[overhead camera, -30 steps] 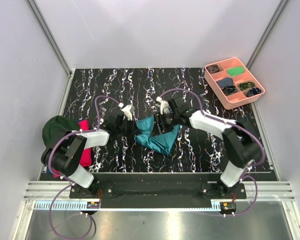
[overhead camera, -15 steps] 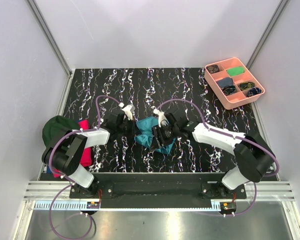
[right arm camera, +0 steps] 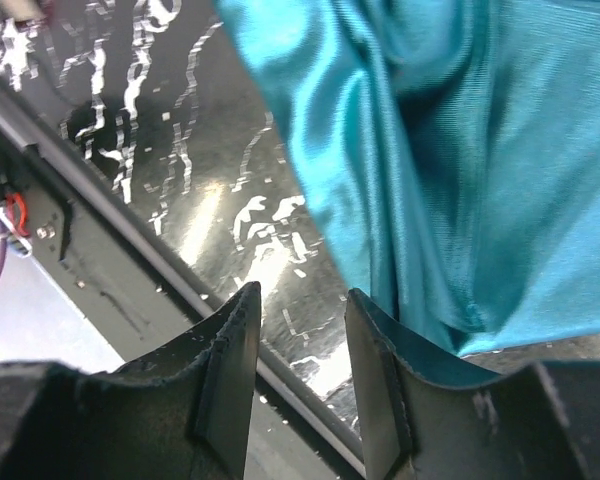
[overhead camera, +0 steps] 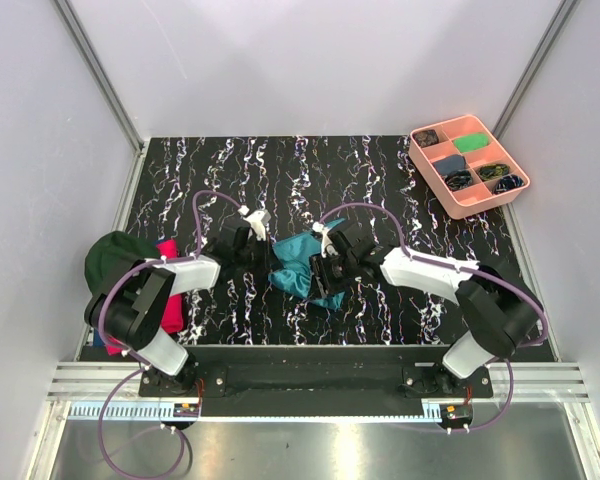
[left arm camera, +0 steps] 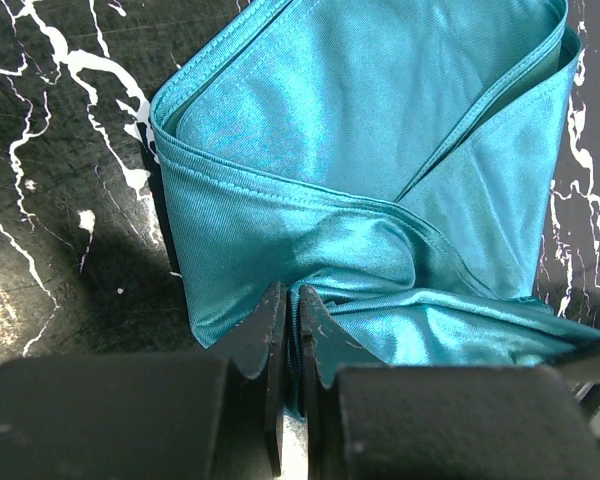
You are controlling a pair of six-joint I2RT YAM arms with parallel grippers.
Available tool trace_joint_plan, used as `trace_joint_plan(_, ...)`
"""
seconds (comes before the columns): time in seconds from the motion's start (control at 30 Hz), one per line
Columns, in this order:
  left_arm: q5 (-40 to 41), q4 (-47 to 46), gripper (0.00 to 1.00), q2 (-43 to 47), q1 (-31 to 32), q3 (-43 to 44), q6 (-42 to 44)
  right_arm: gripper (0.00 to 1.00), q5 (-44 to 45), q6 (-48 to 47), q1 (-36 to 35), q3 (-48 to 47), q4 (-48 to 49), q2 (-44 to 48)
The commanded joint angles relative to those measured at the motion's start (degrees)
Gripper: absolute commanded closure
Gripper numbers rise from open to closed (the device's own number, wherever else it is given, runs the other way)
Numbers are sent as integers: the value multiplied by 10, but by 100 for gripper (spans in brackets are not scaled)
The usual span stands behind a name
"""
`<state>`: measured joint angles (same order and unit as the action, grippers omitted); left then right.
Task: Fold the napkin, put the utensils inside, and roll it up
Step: Roll the napkin with the utensil
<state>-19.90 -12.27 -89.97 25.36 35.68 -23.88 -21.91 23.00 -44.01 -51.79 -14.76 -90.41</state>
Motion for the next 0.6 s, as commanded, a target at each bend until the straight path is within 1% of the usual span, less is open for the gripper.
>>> trace_joint_plan(0.0,0,13,100,-12,3,14,16,53,28,1,14,9,13,-7)
trace_joint_plan(0.23,-1,14,100,-16,4,18,16,53,29,0,37,32,14,-9)
trace_joint_plan(0.33,-1,17,100,-16,4,20,15,53,22,5,38,40,14,-10)
trace_joint_plan(0.57,1,34,100,-25,5,30,11,52,35,6,38,58,15,-12)
